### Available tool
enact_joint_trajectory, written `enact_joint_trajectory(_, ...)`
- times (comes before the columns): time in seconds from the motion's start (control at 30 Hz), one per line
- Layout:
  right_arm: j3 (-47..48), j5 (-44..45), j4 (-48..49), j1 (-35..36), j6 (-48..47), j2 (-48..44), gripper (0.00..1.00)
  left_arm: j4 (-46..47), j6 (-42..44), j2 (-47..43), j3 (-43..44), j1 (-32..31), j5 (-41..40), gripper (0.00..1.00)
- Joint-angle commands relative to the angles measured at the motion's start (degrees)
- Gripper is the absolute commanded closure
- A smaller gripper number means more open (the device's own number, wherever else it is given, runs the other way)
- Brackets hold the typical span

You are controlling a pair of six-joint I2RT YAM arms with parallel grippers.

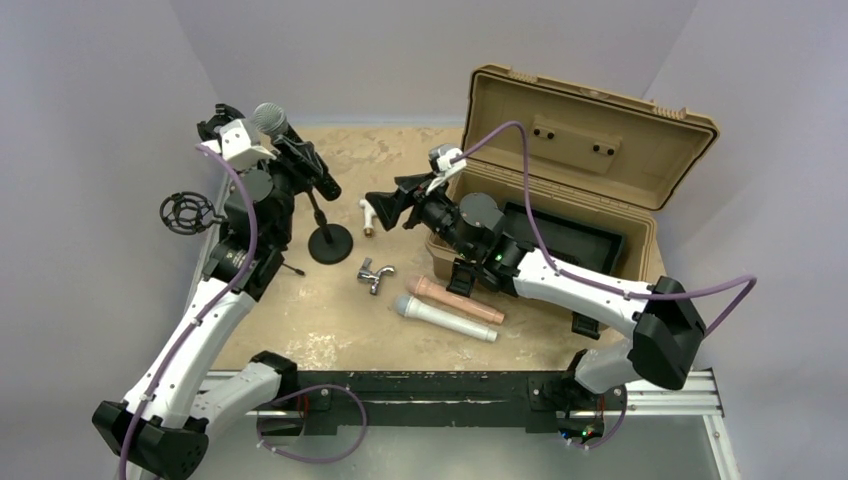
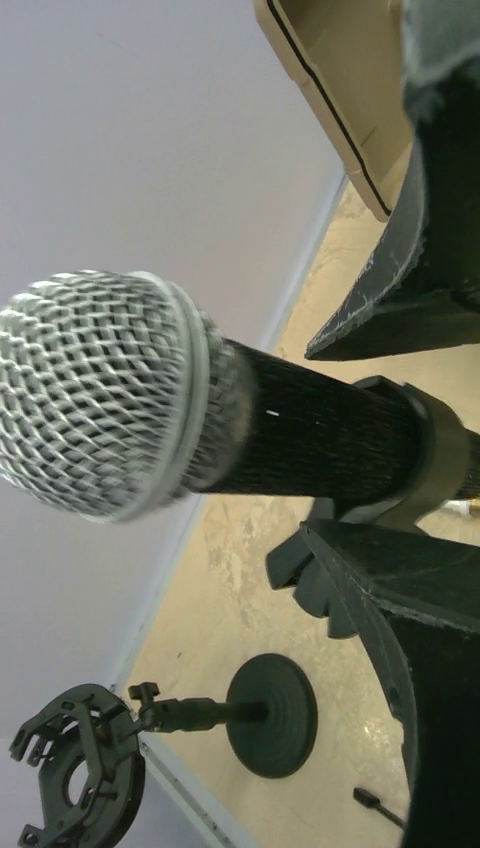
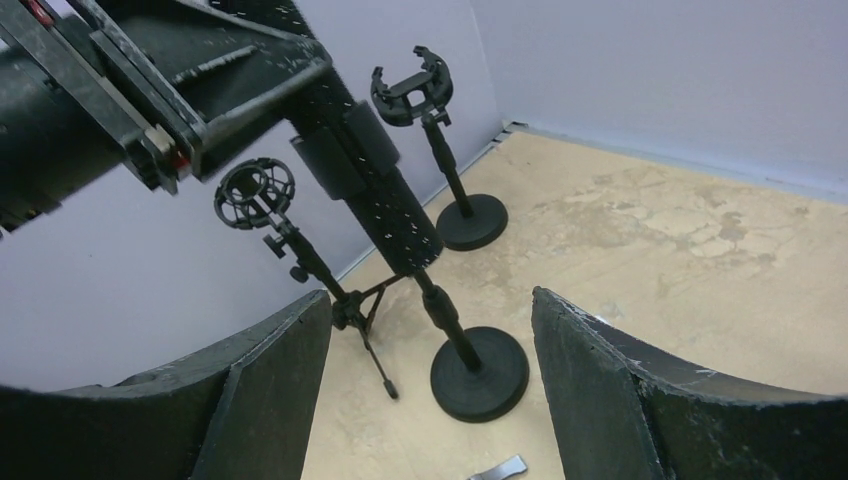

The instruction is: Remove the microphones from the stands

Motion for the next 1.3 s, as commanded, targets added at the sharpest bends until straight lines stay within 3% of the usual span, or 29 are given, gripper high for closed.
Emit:
enact_joint_trajectory(0.0,6.3,3.2,-1.9,0.9,-3.2,1.4,0.28,-5.5,-3.1,-1.9,1.8,-0.7,1.8,0.33)
enact_joint_trajectory(0.13,12.2,3.8,-4.2,1.3,-5.1,4.5,0.28,-10.9,-2.6,-3.7,4.6,-0.2,5.0,0.13)
enact_joint_trajectory(0.27,19.5,6.5,-7.8,2.2,-7.5,8.2,0.28,-15.5,1.0,-7.3,7.2,1.3,9.0,0.06)
enact_joint_trajectory(0.47,33.4,14.5,-16.5,4.2,-9.0,15.9,0.24,-16.6,15.9,-17.3,7.2,2.1,-1.3,0.05)
enact_joint_trajectory(0.67,51.2,33.3,-25.0,10.7,-11.9,26.5,0.11,-11.4,26.3,-23.6,2.0,2.2,-11.8,0.07)
enact_joint_trajectory(0.87,64.8,46.9,-24.9,16.4,-20.7,37.2,0.11,-5.4,26.4,-29.8,-4.8,2.5,-19.6,0.08)
enact_joint_trajectory(1.1,77.0,52.3,-19.7,17.7,-34.3,47.2,0.12,-3.2,23.1,-35.6,-7.9,2.9,-19.6,0.11)
enact_joint_trajectory(1.27,79.1,53.8,-9.6,17.7,-44.8,50.9,0.14,-2.1,22.2,-36.2,-9.1,3.1,-18.2,0.13)
